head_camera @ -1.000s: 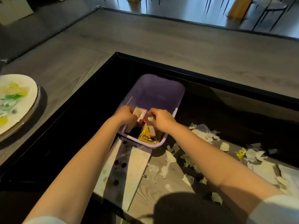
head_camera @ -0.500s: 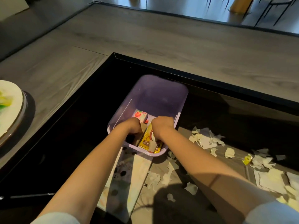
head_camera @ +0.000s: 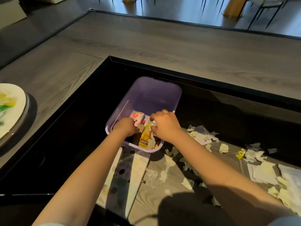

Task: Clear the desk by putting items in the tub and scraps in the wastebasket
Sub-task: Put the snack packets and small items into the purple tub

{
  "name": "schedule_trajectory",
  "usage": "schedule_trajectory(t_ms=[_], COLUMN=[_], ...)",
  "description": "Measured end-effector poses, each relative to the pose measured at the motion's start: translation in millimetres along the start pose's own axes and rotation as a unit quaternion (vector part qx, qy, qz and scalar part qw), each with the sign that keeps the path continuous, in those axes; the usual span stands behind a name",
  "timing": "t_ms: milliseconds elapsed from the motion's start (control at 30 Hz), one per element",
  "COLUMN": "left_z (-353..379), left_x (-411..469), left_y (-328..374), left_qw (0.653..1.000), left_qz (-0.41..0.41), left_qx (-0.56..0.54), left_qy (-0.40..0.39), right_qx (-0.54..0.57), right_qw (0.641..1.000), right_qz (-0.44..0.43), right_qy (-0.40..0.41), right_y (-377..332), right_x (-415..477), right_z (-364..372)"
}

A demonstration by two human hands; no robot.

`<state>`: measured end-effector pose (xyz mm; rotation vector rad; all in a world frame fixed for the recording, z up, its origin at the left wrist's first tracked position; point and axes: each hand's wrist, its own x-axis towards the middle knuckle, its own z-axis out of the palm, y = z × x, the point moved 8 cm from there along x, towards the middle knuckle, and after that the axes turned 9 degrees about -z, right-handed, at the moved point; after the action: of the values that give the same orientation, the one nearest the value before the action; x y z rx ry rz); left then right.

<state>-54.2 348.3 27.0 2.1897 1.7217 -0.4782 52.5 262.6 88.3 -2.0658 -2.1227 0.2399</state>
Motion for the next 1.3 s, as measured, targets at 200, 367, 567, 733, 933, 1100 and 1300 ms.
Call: schedule_trajectory(t_ms=[200,367,567,733,933,1100,1300], left_z=[-34,-49,-21,41,109,136,138], left_x=[-55,-111,-183,-215,-238,-244,-242], left_y=[9,35,89,135,180,196,205], left_qw=[0.987,0.962,0.941,0.957,0.977,0.988,0.993], left_qz=[0.025,0.118,0.212,0.228,0.198,0.148,0.106], left_qx=[-0.069,-0.103,-0.123,-0.118,-0.079,-0.050,-0.044], left_qy=[0.143,0.224,0.234,0.135,0.019,-0.008,-0.021], right_qx=[0.147,0.174,0.180,0.169,0.125,0.040,-0.049], right_qw=[0.983,0.971,0.966,0.962,0.949,0.965,0.961], right_qz=[0.053,0.090,0.149,0.209,0.289,0.249,0.178], right_qy=[0.093,0.136,0.115,0.054,-0.011,-0.079,-0.208], right_y=[11,32,74,111,169,207,223], right_x=[-57,-111,-195,-271,-333,-331,-302], right_z=[-19,-26,-4,14,35,35,42])
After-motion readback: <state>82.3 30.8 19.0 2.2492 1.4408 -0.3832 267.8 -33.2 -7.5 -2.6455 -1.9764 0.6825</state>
